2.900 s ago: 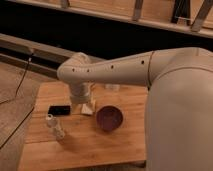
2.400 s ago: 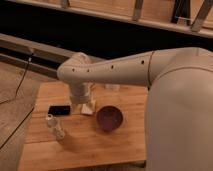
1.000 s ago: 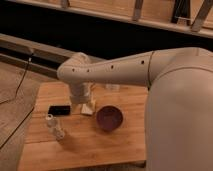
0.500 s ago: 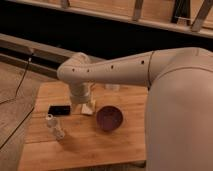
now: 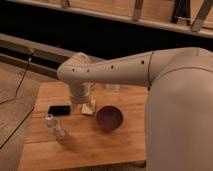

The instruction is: Place the pepper in the ceramic bowl

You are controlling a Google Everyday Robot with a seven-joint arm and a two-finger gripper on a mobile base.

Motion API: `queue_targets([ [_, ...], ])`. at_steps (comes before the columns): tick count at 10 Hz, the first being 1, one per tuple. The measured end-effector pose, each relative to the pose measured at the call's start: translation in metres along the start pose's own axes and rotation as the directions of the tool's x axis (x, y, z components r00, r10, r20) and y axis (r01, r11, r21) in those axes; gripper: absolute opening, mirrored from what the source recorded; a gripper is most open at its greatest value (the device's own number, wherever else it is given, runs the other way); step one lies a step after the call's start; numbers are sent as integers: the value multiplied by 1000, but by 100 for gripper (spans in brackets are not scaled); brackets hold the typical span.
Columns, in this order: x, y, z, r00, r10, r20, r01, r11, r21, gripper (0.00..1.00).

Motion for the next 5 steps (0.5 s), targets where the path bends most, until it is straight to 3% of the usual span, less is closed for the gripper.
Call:
queue_targets([
  [3, -6, -16, 4, 998, -50, -34, 50, 999, 5, 65],
  [5, -26, -34, 15, 992, -112, -57, 112, 994, 5, 65],
])
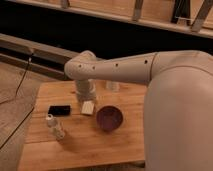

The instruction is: Place the pepper in the ceramic bowl

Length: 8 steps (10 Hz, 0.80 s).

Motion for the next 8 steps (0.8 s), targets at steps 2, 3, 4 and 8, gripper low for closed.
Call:
queue_targets([
  [2, -36, -17, 15, 998, -55, -4, 55, 998, 4, 65],
  [3, -54, -18, 23, 997, -80, -3, 80, 997, 0, 65],
  [4, -70, -18, 30, 995, -104, -1, 104, 995, -3, 65],
  [8, -128, -13, 58, 977, -213, 0, 213, 977, -30, 65],
])
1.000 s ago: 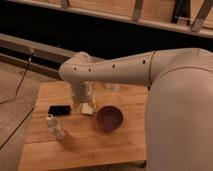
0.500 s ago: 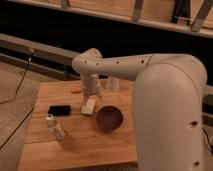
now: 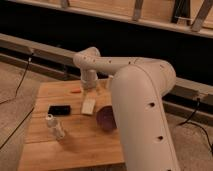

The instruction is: Place the pepper in the ceramic bowl

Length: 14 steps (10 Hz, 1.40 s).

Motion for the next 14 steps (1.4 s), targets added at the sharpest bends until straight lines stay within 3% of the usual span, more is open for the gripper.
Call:
queue_targets([
  [5, -53, -14, 14, 997, -65, 32, 65, 998, 4, 65],
  [8, -84, -12, 20, 989, -138, 44, 139, 990, -5, 65],
  [12, -108, -16, 29, 973, -227, 45, 228, 973, -22, 65],
  [14, -116, -16, 36, 960, -278, 42, 280, 960, -31, 65],
])
